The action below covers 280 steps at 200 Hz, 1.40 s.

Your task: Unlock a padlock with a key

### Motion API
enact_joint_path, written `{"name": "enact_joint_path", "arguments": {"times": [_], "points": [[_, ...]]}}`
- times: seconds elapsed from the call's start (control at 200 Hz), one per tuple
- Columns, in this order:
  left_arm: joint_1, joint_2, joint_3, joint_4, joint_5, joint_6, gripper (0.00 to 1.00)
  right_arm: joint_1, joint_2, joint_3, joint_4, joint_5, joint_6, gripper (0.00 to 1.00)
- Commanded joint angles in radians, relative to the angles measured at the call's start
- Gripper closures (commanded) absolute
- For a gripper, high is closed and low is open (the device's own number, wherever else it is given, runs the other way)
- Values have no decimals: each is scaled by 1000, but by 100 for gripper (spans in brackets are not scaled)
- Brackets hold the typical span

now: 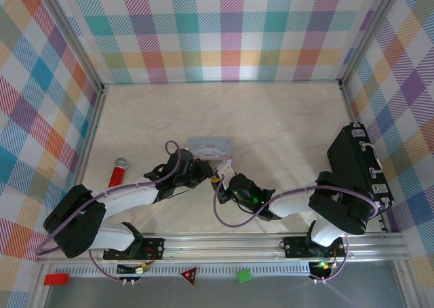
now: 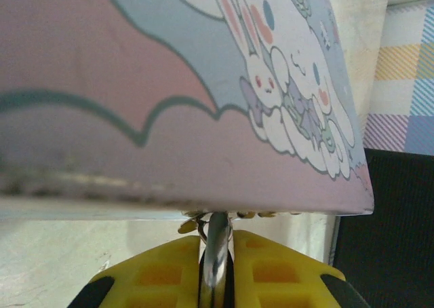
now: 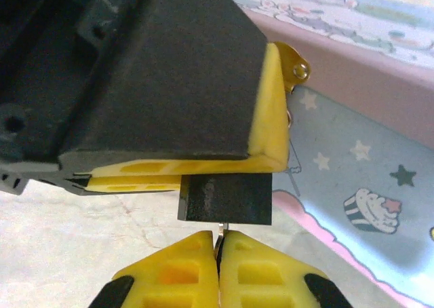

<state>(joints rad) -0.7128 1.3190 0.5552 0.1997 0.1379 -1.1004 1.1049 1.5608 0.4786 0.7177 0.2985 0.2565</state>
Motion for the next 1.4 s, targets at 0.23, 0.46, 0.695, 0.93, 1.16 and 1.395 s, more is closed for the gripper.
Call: {"name": "enact_joint_path", "arguments": {"times": [0.23,0.46,0.695,0.93,1.16,1.395], "points": [[-4,42,55,22,-11,50,93,-5,23,-11,79,-108,225,98],[1,49,72,-35,-34,102,78,-5,40,0,-20,-62,337,100],[13,54,58,-65,-71,132,64,-6,50,-2,-18,-85,356,100],[18,52,83,-136,-114,184,62,-33,53,-14,-29,-111,415,100],[18,17,125,-254,-173,257,62,-52,50,-12,-48,-131,447,100],[18,-149,191,-437,-311,434,58,-113,44,-21,-55,-175,512,100]]}}
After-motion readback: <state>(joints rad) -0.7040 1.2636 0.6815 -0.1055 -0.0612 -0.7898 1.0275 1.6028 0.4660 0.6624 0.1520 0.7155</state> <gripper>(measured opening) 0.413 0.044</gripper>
